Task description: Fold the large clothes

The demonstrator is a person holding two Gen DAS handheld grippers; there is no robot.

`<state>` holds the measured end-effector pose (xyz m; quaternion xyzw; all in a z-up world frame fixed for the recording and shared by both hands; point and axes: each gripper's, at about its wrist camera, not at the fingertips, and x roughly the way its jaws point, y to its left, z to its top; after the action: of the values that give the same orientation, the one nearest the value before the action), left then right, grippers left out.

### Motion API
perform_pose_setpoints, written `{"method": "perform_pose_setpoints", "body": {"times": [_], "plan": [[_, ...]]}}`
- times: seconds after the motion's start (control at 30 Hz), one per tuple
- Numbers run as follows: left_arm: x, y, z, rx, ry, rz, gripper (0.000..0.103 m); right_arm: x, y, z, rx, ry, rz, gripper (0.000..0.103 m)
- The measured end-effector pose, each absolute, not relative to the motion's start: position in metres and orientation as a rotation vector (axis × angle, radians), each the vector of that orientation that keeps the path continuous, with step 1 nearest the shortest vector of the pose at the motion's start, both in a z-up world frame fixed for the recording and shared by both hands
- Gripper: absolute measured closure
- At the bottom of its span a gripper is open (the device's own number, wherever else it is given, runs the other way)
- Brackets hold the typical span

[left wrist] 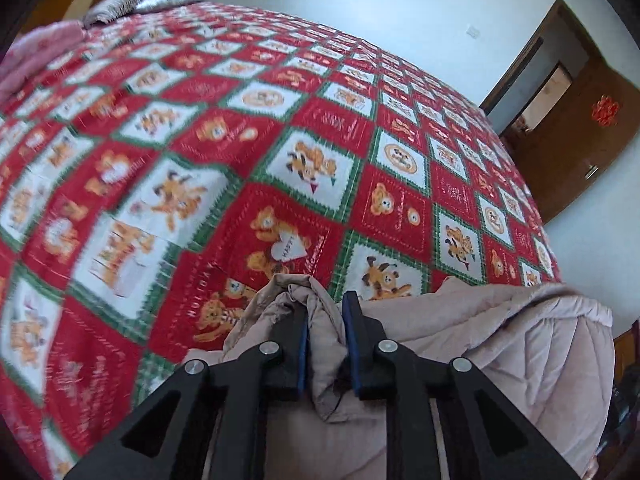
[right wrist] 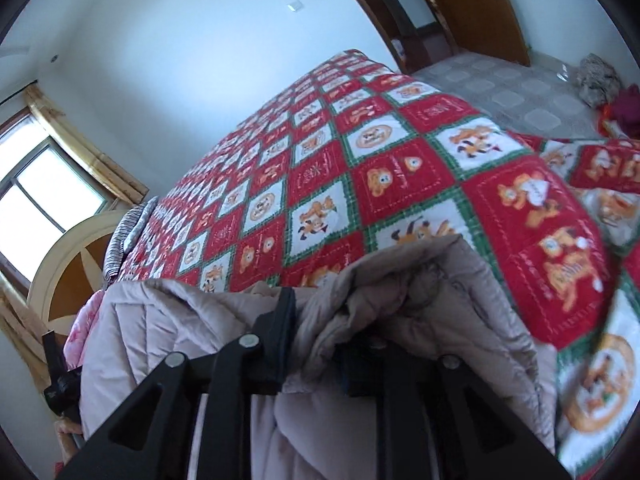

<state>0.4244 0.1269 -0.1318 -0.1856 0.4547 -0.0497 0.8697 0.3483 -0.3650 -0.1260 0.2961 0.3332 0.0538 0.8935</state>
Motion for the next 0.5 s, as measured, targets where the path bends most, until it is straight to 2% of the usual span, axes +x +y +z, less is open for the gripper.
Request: {"method": "perform_pose_setpoints", "body": {"times": [0.07,0.2,0.37,0.43,0.47,0.5], "plan": [[0.417,0.133,-0.146,-0.434,0.909,-0.144,0.083,0.341,-0.359,-0.131,0.582,0.643,0.119,0.081],[0.417,0.146,-0.158,-0.557,0.883,-0.196,0.082,0.347,-0.354,-0.135,0.554,0.67,0.109,0.081],[0.421,0.175,-0.136,-0.708,0.957,-0.274,0.075,0.355,-0.356,-0.137,0.588,0.688,0.122,0.079],[0.413,0.187,-0.111,-0.697,0.916,-0.286,0.068,0.357,-0.358,-0.135,0.616,0.711,0.125,0.077],[0.405,0.193,-0.09,-0.643,0.868,-0.254,0.054,0.357,-0.359,-0.132,0.621,0.731,0.115,0.075],[0.398,0.198,-0.076,-0.586,0.831,-0.204,0.034,0.356,-0.359,-0.127,0.618,0.744,0.104,0.071]]}}
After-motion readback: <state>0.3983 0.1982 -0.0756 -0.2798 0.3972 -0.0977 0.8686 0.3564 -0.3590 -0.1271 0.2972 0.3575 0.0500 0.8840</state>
